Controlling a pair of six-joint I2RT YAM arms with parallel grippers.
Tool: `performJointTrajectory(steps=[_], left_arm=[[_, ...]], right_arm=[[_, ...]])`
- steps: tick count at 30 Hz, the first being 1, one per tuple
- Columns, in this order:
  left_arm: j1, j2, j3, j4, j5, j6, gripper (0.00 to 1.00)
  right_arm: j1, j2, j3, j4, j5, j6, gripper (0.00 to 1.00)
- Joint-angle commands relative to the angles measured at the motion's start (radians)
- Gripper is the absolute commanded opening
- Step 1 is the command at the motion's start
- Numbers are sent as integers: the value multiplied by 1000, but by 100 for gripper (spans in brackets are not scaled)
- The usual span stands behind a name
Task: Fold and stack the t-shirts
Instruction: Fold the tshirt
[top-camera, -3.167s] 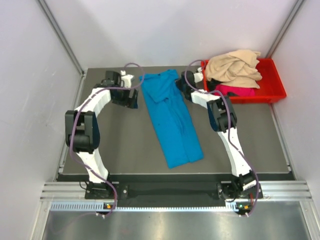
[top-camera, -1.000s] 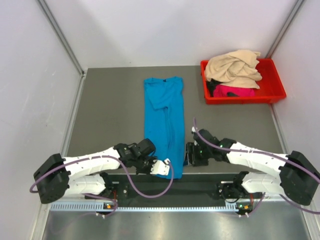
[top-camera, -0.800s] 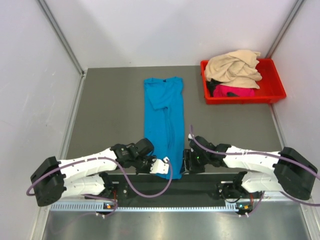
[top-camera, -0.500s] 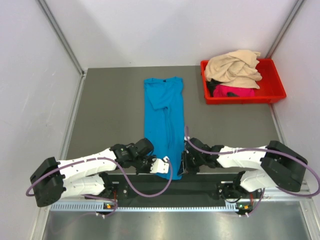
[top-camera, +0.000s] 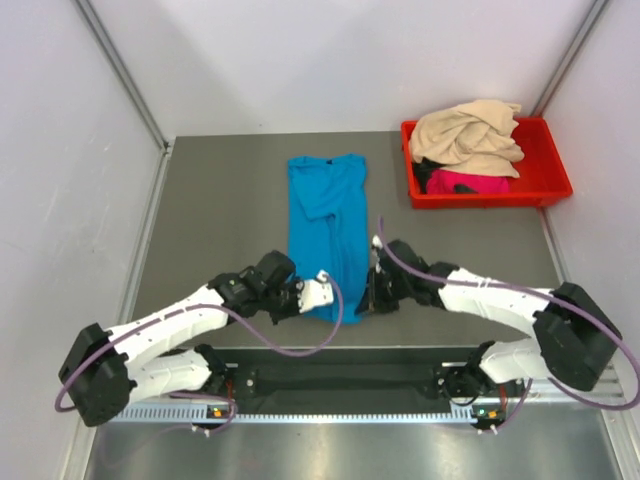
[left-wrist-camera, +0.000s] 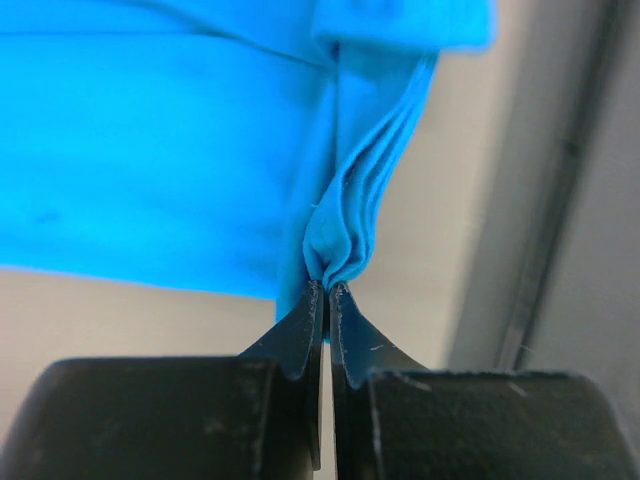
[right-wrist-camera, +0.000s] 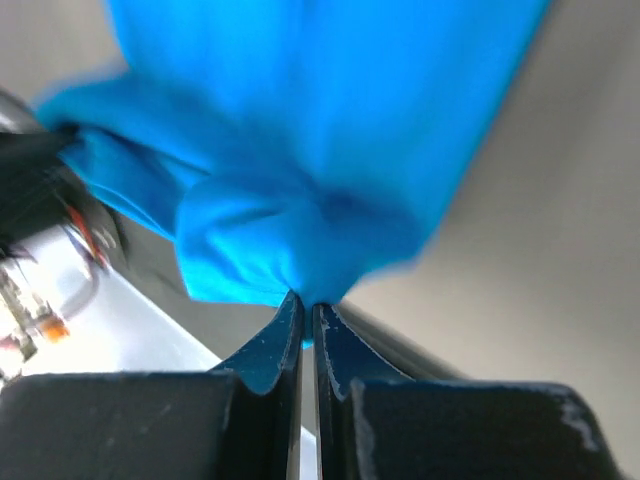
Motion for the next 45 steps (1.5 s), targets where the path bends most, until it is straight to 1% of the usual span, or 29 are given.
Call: performJointTrajectory(steps=[1, 3, 4, 7, 8, 12, 17, 19, 24, 28, 29, 30, 31, 32, 33, 34, 35, 36, 37, 40, 41, 42, 43, 44, 45], left_arm=[[94, 44, 109, 110, -72, -26, 0], [153, 112, 146, 158, -76, -29, 0], [218, 171, 195, 168, -66, -40, 0], [307, 262, 282, 205, -72, -57, 0], [320, 311, 298, 225, -82, -60, 0], [360, 425, 368, 298, -141, -60, 0], [394, 564, 490, 321, -126, -77, 0], [395, 612, 525, 331, -131, -79, 0], [411, 693, 586, 344, -138, -89, 0], [421, 753, 626, 346, -148, -108, 0], [421, 761, 631, 344, -149, -111, 0], [423, 767, 634, 343, -157, -114, 5], [423, 778, 638, 343, -160, -127, 8], [423, 781, 642, 346, -183, -135, 12], [423, 785, 649, 350, -203, -144, 23], [424, 790, 652, 370, -227, -167, 33], [424, 793, 655, 381, -246, -177, 40], [429, 796, 664, 393, -331, -184, 49], [432, 804, 674, 406, -364, -209, 54], [463, 799, 717, 390, -416, -273, 57], [469, 787, 721, 380, -418, -287, 58], [473, 770, 703, 378, -421, -292, 59], [472, 723, 686, 377, -406, -287, 60], [472, 697, 666, 377, -381, -286, 63], [469, 668, 621, 366, -358, -286, 65]], right_arm=[[-106, 64, 160, -69, 2, -191, 0], [-166, 123, 236, -69, -9, -254, 0], [-183, 143, 265, -74, -3, -272, 0], [-236, 240, 376, -77, -3, -335, 0], [-250, 264, 402, -75, -4, -346, 0], [-318, 408, 540, -63, -10, -386, 0], [-364, 522, 641, -55, -32, -409, 0], [-382, 547, 681, -70, -34, -420, 0], [-439, 594, 707, -75, -46, -436, 0], [-453, 643, 762, -78, -78, -452, 0], [-454, 656, 773, -80, -81, -455, 2], [-459, 673, 792, -78, -86, -452, 6], [-463, 683, 801, -74, -93, -452, 13], [-473, 702, 818, -72, -95, -443, 24], [-477, 708, 822, -66, -103, -438, 27], [-482, 714, 830, -51, -101, -432, 37], [-488, 717, 838, -49, -98, -427, 43], [-494, 723, 861, -58, -80, -427, 45], [-496, 722, 873, -69, -61, -430, 49], [-496, 668, 887, -103, 23, -458, 53], [-496, 615, 866, -109, 49, -479, 54], [-496, 583, 849, -121, 104, -489, 55], [-496, 549, 826, -124, 129, -498, 57], [-496, 480, 766, -127, 146, -507, 57], [-494, 445, 729, -121, 160, -509, 59]])
